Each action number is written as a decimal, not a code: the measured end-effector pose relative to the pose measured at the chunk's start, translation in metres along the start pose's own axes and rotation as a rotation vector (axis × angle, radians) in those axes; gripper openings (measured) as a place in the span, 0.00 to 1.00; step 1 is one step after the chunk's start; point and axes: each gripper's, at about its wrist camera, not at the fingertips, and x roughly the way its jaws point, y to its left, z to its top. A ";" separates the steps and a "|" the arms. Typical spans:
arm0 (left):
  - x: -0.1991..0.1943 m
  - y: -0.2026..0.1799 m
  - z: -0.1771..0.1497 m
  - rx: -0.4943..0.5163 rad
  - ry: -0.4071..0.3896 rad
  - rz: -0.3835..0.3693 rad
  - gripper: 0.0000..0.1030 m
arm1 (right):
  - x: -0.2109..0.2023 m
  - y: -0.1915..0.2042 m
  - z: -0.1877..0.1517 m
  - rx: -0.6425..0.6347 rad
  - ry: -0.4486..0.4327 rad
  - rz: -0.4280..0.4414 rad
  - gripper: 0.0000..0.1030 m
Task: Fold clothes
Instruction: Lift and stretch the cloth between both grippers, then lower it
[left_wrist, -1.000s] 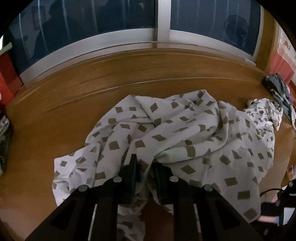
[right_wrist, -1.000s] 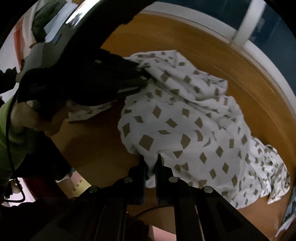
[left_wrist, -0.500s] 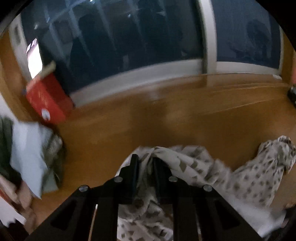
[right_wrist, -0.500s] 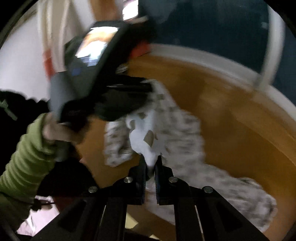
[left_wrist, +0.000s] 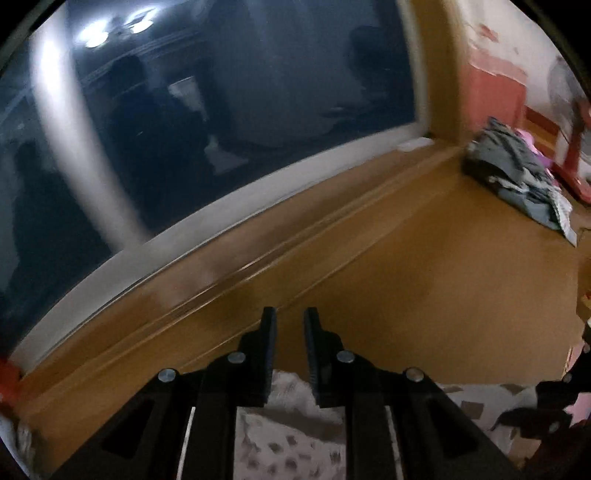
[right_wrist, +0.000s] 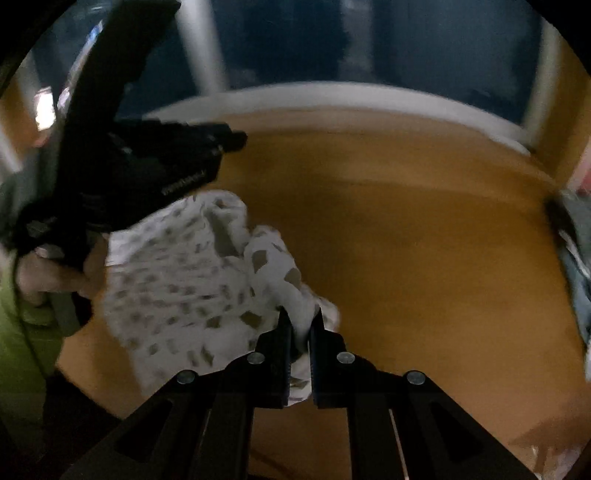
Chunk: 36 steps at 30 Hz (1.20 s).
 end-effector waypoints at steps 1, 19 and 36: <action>0.012 -0.017 0.005 0.017 0.017 -0.008 0.19 | 0.009 -0.020 -0.002 0.011 0.018 -0.034 0.08; 0.030 -0.036 -0.090 -0.187 0.302 0.137 0.54 | 0.042 -0.129 -0.009 -0.124 0.057 0.065 0.47; -0.029 0.014 -0.195 -0.564 0.408 0.220 0.55 | 0.063 -0.027 0.023 -0.415 0.144 0.280 0.47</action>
